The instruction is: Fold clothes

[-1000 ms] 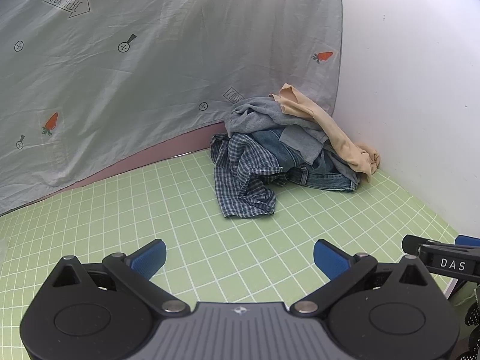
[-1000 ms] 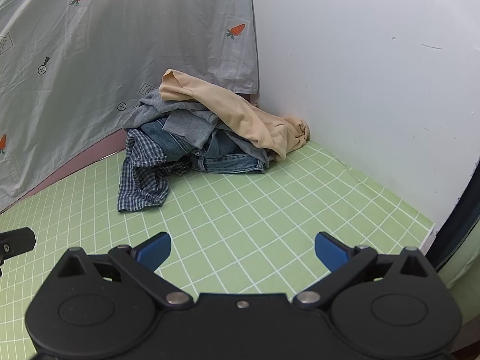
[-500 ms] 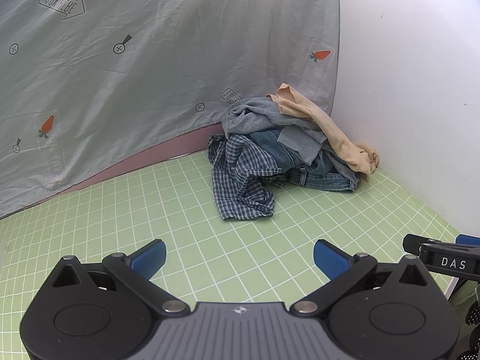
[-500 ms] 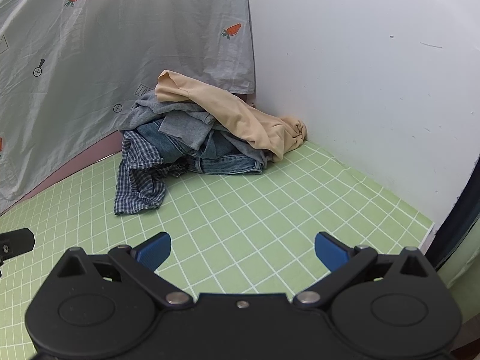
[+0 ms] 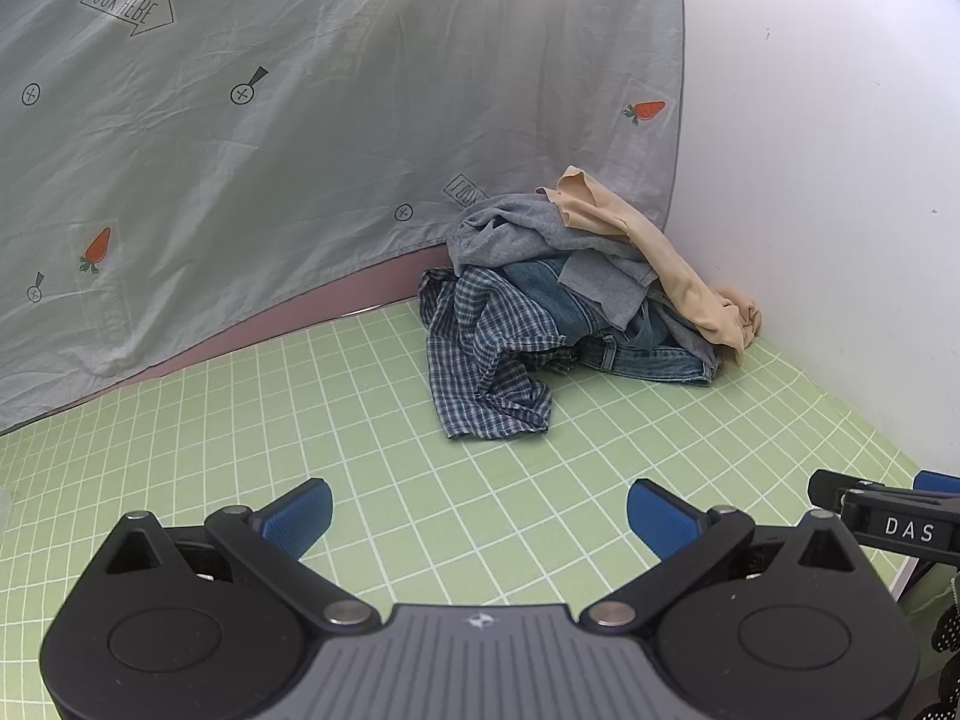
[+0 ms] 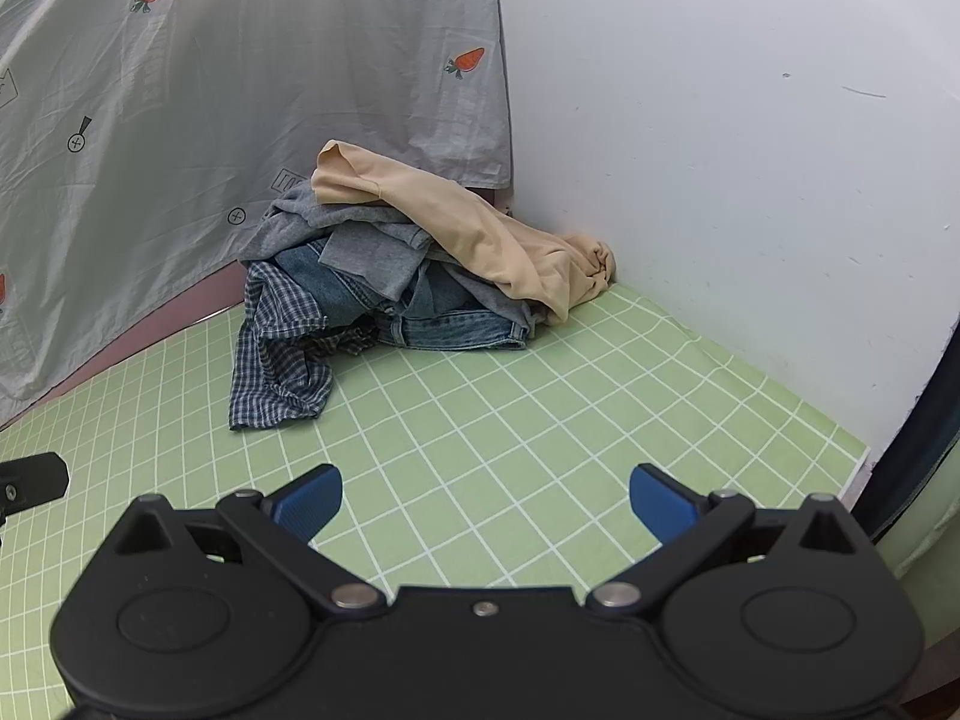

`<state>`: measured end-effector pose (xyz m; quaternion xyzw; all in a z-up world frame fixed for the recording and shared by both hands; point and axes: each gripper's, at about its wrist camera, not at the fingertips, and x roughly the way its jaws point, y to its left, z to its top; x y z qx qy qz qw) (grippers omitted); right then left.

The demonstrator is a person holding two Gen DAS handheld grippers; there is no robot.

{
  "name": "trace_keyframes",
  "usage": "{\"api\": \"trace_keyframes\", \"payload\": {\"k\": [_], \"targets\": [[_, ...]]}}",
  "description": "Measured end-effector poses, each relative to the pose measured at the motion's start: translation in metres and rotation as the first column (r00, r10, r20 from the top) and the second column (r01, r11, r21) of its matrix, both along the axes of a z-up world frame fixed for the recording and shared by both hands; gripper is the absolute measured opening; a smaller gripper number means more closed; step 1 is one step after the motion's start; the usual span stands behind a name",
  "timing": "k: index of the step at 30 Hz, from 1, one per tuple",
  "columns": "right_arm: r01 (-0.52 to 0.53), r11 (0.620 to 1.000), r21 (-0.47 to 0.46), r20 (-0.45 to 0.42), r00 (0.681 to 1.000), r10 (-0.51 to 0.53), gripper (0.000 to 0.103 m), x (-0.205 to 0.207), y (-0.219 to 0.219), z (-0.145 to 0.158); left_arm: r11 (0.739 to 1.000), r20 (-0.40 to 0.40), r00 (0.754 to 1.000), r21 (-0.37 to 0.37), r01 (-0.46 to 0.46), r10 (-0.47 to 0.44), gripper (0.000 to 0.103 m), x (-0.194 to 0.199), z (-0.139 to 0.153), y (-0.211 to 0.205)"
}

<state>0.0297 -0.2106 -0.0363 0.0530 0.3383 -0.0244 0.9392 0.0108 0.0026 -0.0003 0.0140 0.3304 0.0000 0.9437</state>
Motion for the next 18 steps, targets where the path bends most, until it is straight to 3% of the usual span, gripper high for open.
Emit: {"api": "trace_keyframes", "payload": {"k": [18], "targets": [[0.001, 1.0, -0.004, 0.011, 1.0, -0.001, 0.103, -0.0042, -0.0039, -0.003, 1.0, -0.01, 1.0, -0.002, -0.005, 0.005, 0.103, -0.0036, -0.0044, -0.0001]]}}
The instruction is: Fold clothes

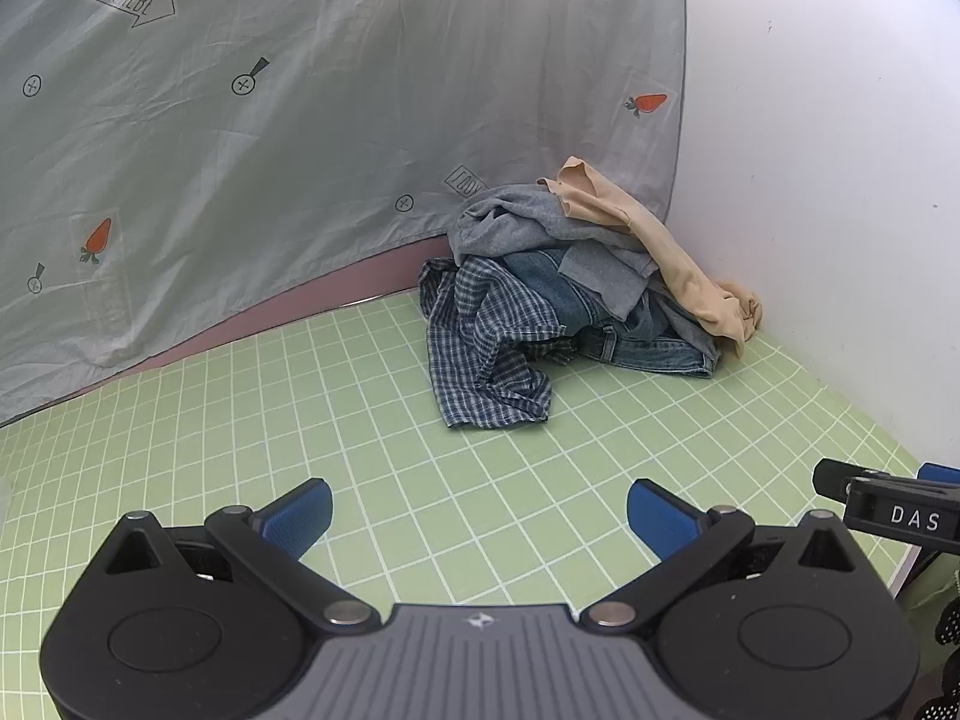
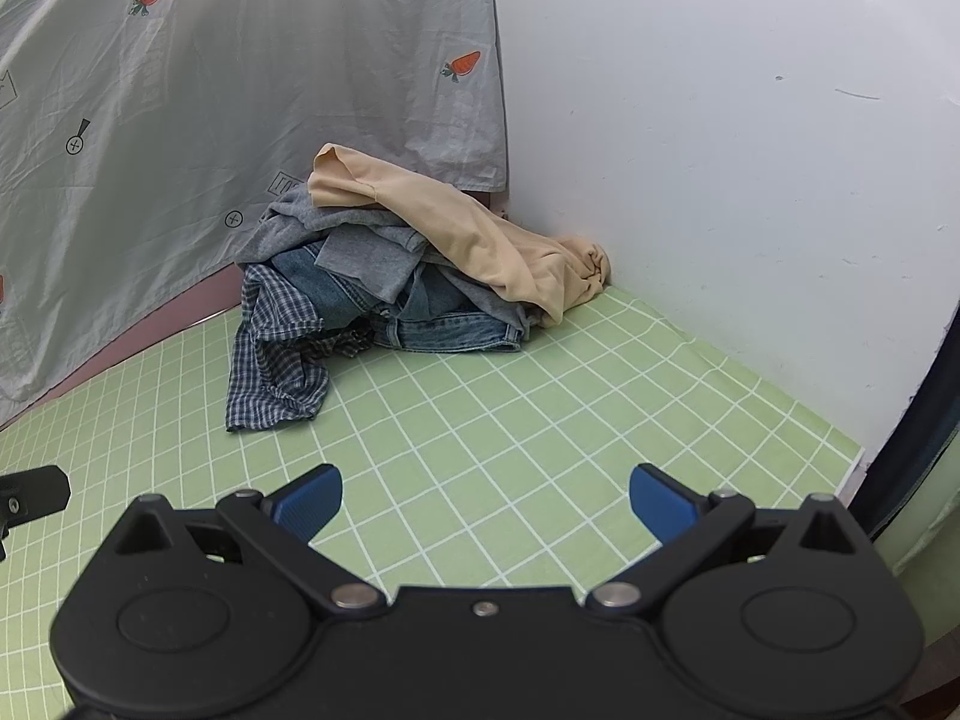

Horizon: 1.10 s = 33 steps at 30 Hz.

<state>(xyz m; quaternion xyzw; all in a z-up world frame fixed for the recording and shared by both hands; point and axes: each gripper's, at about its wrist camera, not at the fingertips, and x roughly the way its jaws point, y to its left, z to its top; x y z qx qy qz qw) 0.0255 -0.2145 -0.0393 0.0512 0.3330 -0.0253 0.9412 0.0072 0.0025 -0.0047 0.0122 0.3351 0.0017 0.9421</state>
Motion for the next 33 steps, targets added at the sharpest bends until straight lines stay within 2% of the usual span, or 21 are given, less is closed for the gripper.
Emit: {"api": "trace_keyframes", "payload": {"k": [13, 19, 26, 33], "targets": [[0.007, 1.0, 0.005, -0.018, 1.0, -0.007, 0.103, 0.016, -0.001, -0.004, 1.0, -0.026, 0.999, 0.0, -0.022, 0.022, 0.103, 0.018, -0.007, 0.001], [0.004, 1.0, 0.021, -0.019, 1.0, -0.004, 0.103, 0.035, -0.005, -0.007, 0.998, -0.049, 0.997, -0.045, -0.054, 0.052, 0.103, 0.044, -0.011, 0.004], [0.036, 0.999, -0.004, -0.009, 0.999, -0.036, 0.103, 0.083, -0.013, -0.011, 0.997, -0.051, 0.998, -0.065, -0.045, 0.041, 0.103, 0.108, -0.009, 0.004], [0.123, 0.992, -0.017, -0.017, 0.992, -0.123, 0.103, 0.165, -0.042, -0.025, 0.998, -0.039, 0.999, -0.063, -0.002, -0.001, 0.102, 0.207, -0.002, -0.008]]}}
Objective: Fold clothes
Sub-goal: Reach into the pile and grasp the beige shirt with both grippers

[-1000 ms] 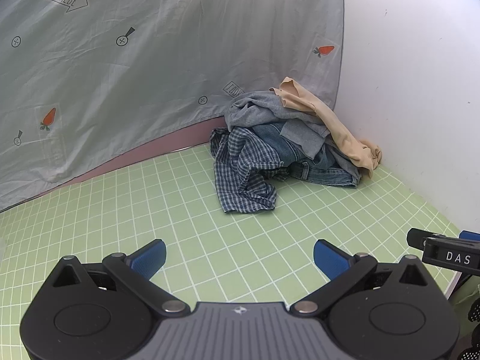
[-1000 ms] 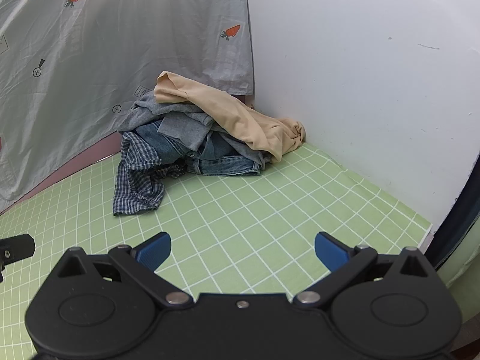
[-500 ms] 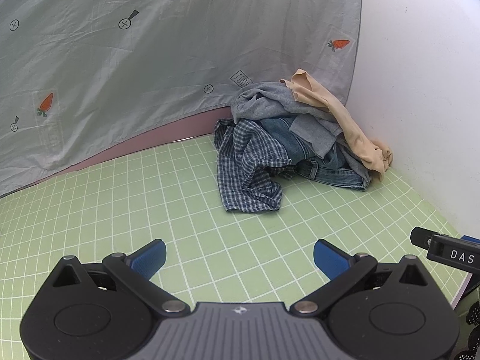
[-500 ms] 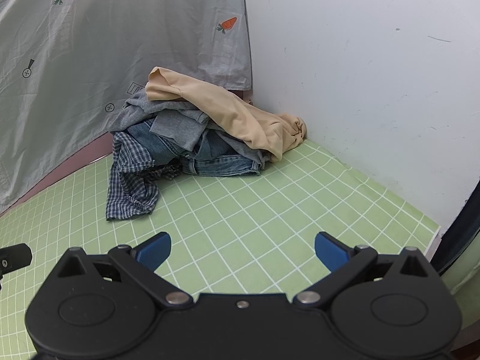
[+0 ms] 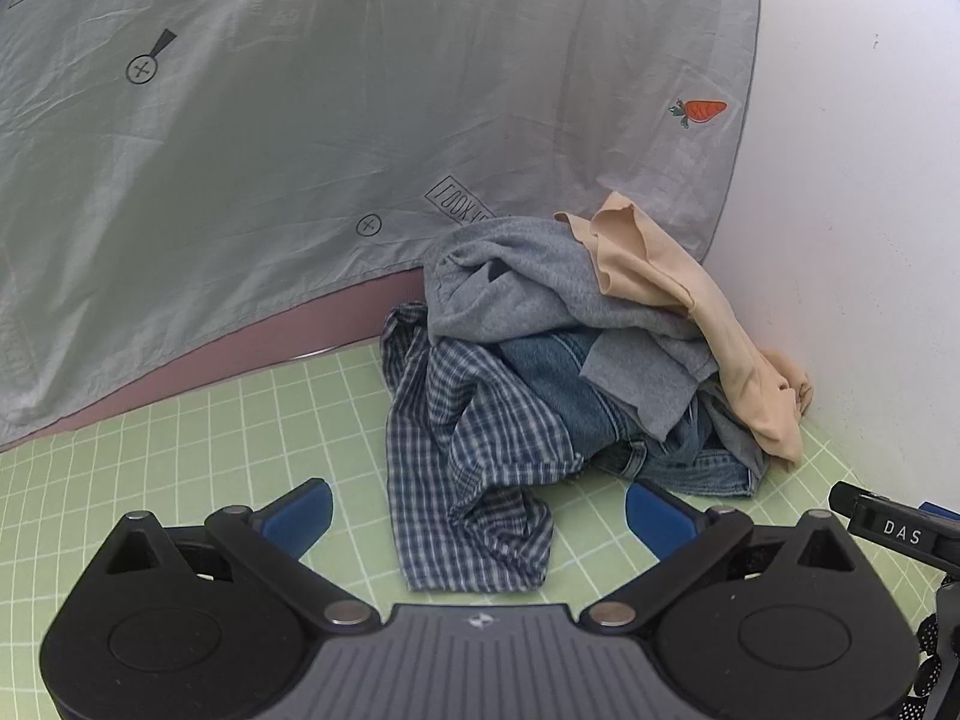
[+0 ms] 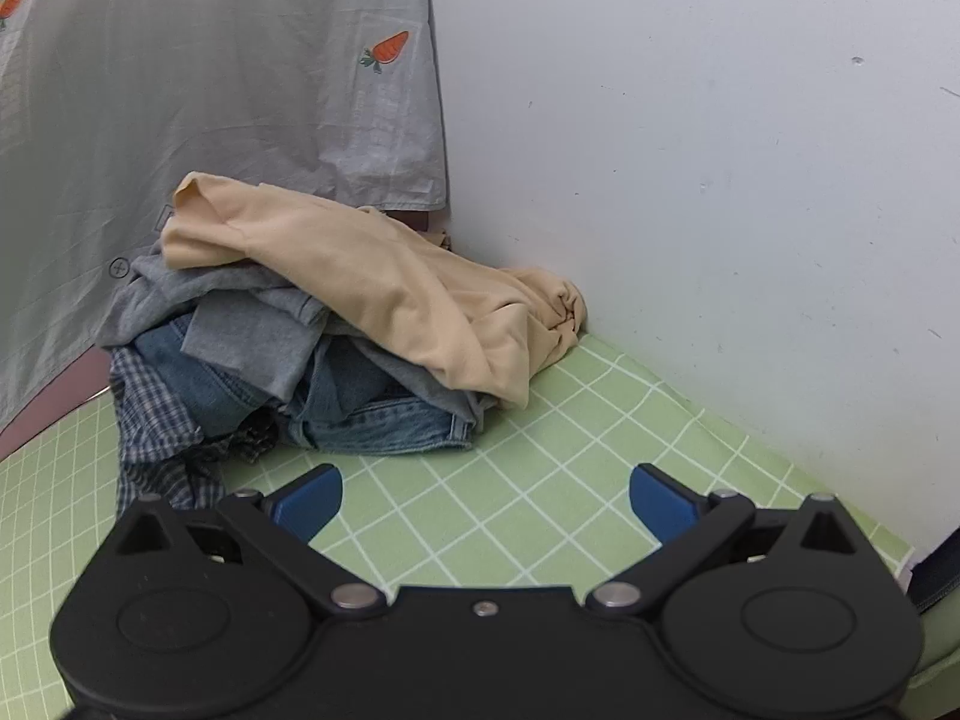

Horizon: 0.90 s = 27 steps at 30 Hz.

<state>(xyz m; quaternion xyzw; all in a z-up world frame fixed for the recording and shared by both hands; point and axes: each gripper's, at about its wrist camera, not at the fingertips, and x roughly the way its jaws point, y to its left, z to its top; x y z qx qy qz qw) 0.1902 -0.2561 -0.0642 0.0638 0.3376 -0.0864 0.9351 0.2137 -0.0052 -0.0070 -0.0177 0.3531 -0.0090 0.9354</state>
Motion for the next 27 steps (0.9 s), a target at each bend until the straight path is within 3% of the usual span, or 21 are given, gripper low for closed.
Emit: {"api": "trace_keyframes", "payload": {"k": [8, 12, 17, 19, 21, 23, 24, 27], "targets": [[0.053, 0.999, -0.002, -0.016, 0.998, -0.053, 0.098, 0.115, -0.023, -0.025, 0.989, 0.043, 0.991, -0.076, 0.128, -0.125, 0.092, 0.104, 0.01, -0.031], [0.056, 0.998, 0.021, -0.02, 0.998, -0.056, 0.094, 0.143, -0.025, -0.037, 0.976, 0.063, 0.979, -0.09, 0.199, -0.194, 0.077, 0.144, 0.007, -0.05], [0.073, 0.995, 0.074, -0.052, 0.996, -0.07, 0.085, 0.165, -0.027, -0.053, 0.963, 0.046, 0.971, -0.122, 0.239, -0.235, 0.046, 0.174, -0.005, -0.064], [0.082, 0.99, 0.111, -0.064, 0.995, -0.075, 0.084, 0.17, -0.029, -0.059, 0.96, 0.039, 0.967, -0.119, 0.254, -0.251, 0.015, 0.177, -0.012, -0.068], [0.094, 0.984, 0.152, -0.08, 0.993, -0.082, 0.083, 0.174, -0.031, -0.065, 0.957, 0.05, 0.963, -0.109, 0.269, -0.265, 0.009, 0.176, -0.016, -0.07], [0.073, 0.973, 0.22, -0.078, 0.995, -0.057, 0.069, 0.174, -0.035, -0.07, 0.954, 0.066, 0.959, -0.102, 0.282, -0.276, 0.006, 0.172, -0.016, -0.071], [0.053, 0.965, 0.257, -0.074, 0.997, -0.035, 0.057, 0.175, -0.037, -0.072, 0.953, 0.072, 0.957, -0.099, 0.286, -0.28, 0.006, 0.169, -0.015, -0.071], [0.007, 0.974, 0.228, -0.04, 0.999, 0.002, 0.02, 0.169, -0.033, -0.066, 0.954, 0.09, 0.957, -0.097, 0.284, -0.276, 0.005, 0.158, -0.008, -0.071]]}}
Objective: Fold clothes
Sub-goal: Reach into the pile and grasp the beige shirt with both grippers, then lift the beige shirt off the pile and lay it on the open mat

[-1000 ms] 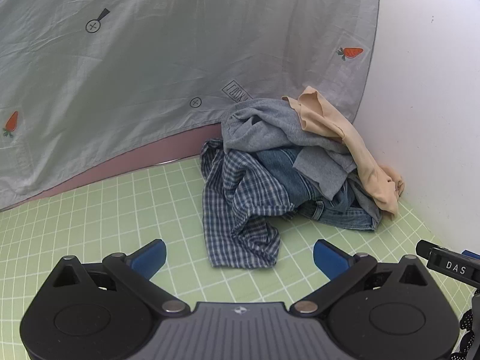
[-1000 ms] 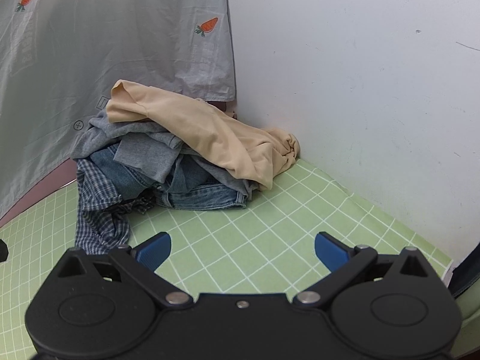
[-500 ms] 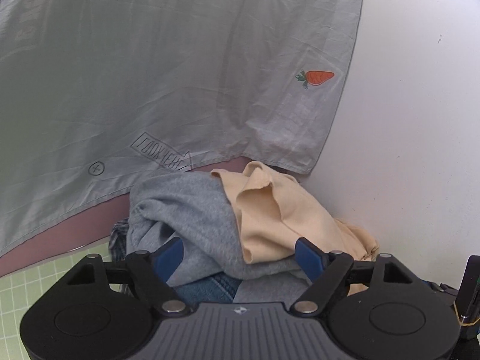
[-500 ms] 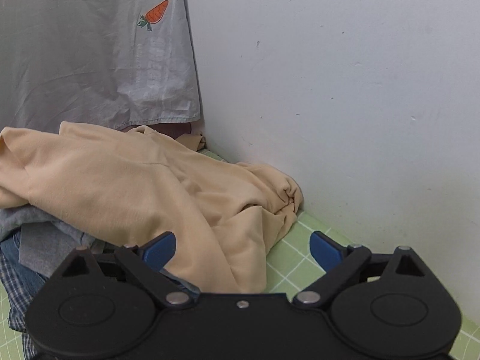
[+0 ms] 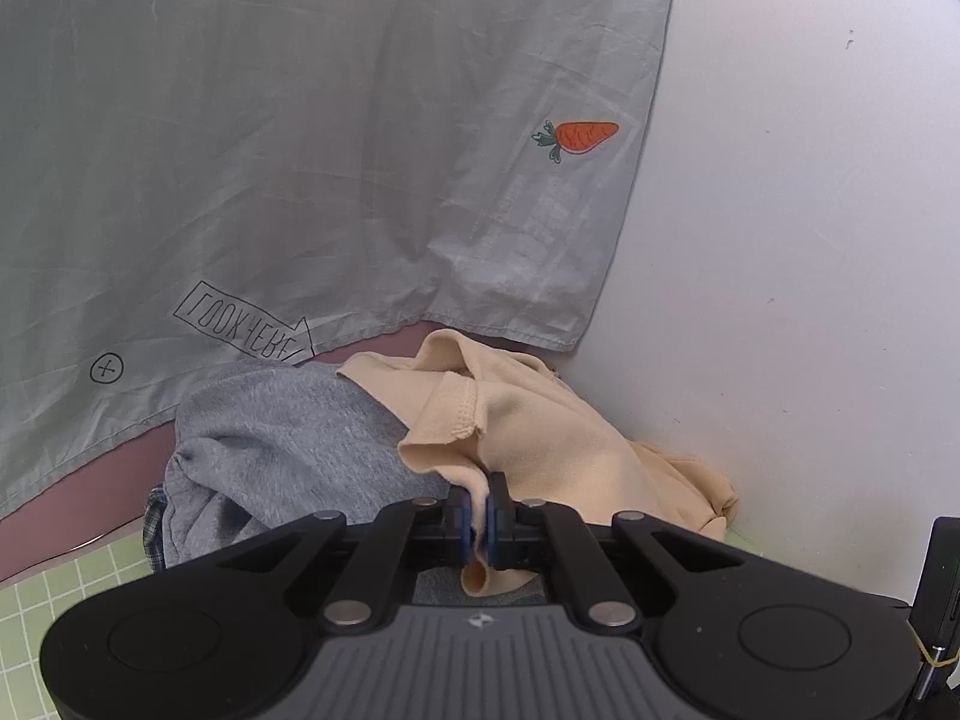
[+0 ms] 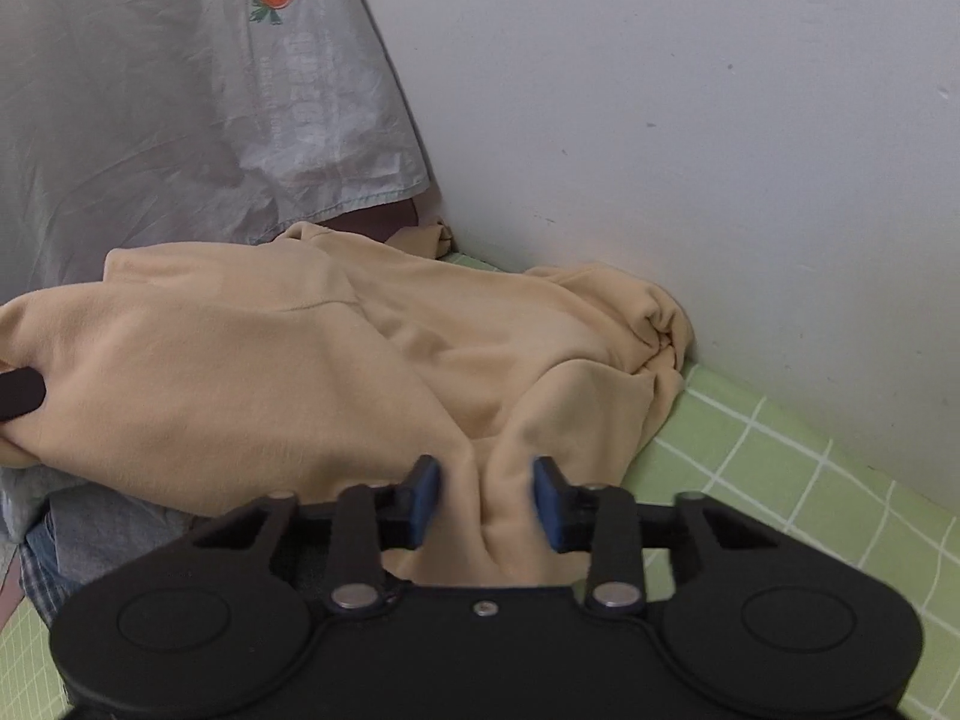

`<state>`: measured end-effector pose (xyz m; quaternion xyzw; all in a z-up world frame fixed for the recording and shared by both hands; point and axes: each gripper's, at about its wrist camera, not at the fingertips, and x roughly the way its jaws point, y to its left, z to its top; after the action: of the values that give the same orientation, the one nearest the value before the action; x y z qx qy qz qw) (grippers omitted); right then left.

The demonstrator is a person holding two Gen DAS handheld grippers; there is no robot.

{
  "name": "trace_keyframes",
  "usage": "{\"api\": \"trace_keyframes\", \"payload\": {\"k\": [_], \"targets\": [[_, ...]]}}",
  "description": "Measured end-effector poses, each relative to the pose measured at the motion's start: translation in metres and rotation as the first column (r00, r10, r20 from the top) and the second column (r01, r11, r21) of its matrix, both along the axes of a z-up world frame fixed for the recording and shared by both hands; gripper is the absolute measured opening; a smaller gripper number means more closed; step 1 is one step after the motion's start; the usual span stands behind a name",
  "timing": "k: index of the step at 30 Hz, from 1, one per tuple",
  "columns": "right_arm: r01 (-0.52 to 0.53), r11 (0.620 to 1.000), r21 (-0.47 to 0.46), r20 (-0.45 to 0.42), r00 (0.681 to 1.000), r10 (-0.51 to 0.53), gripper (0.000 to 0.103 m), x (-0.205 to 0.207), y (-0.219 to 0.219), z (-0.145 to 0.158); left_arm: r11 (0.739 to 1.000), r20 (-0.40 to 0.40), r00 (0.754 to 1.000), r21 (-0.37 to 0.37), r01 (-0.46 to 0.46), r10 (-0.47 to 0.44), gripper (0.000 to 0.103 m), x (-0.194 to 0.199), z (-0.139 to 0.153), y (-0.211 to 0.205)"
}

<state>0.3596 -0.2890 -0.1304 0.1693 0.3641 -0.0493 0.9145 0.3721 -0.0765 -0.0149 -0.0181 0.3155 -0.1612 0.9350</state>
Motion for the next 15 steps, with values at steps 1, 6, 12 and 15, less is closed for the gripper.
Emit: {"api": "trace_keyframes", "payload": {"k": [1, 6, 12, 15], "targets": [[-0.014, 1.0, -0.015, 0.016, 1.0, 0.014, 0.014, -0.003, 0.002, 0.003, 1.0, 0.008, 1.0, 0.002, -0.003, 0.003, 0.004, -0.005, 0.004, 0.0], [-0.034, 0.999, -0.018, 0.086, 0.996, 0.035, 0.009, -0.036, 0.004, 0.029, 0.999, 0.047, 0.998, 0.006, -0.036, 0.036, 0.004, -0.042, 0.026, 0.011], [-0.071, 0.997, 0.019, 0.145, 0.987, 0.068, 0.009, -0.099, 0.01, 0.063, 0.988, 0.056, 0.988, -0.058, -0.141, 0.145, 0.004, -0.106, 0.044, 0.052], [-0.117, 0.993, 0.026, 0.154, 0.982, 0.112, 0.009, -0.135, 0.019, 0.076, 0.979, 0.04, 0.981, -0.084, -0.188, 0.192, 0.004, -0.147, 0.043, 0.079]]}}
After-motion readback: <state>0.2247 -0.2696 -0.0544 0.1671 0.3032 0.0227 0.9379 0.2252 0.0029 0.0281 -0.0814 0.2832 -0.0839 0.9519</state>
